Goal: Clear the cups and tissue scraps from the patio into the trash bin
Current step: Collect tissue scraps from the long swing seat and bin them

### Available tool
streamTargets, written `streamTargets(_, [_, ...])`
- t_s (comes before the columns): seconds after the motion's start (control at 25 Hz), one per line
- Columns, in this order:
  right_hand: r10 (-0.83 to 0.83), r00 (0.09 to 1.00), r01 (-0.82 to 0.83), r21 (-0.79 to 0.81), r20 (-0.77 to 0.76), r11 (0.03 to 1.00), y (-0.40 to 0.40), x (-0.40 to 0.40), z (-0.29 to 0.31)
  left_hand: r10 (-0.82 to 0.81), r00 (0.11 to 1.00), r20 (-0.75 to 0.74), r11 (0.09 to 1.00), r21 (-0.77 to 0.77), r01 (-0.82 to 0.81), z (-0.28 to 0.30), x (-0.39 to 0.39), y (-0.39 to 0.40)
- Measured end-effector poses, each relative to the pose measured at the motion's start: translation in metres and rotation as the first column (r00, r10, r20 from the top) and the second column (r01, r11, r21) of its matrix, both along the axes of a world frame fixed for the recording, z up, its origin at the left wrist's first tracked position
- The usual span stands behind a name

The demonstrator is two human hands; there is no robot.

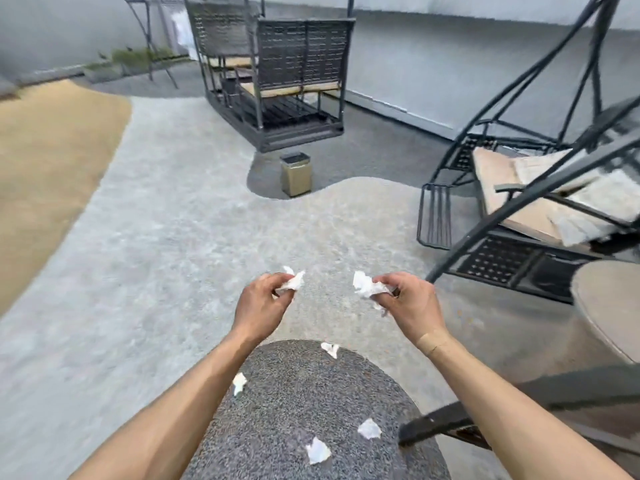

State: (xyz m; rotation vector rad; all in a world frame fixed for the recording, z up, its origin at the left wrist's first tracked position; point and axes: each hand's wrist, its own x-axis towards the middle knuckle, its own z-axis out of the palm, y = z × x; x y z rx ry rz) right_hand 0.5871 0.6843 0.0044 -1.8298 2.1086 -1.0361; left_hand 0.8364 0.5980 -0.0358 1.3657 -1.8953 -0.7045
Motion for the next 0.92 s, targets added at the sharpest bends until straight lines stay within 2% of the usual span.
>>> streamTargets(0.16, [0.116,0.99,-0.113,0.039,-0.081,0.993,-0.064,0.061,-0.006,0.122,0.99,-0.071,0.992,0.046,-0.119,-0.001,0.066,-0.033])
streamTargets(0.44, [0.241,0.967,-0.237,0.055,-0.078,0.97,-0.168,0.114,0.001,0.253,0.958,-0.136,0.967,0.027,-0.252,-0.001,0.127,-0.099])
streamTargets(0.64, [0.255,0.965,-0.255,0.007,-0.064,0.967,-0.248,0.111,-0.003,0.252,0.958,-0.138,0.967,0.001,-0.254,-0.001,0.123,-0.173])
streamTargets(0.92, [0.219,0.976,-0.219,-0.028,-0.019,0.975,-0.403,0.058,0.003,0.217,0.967,-0.13,0.975,-0.013,-0.221,0.015,0.068,-0.332])
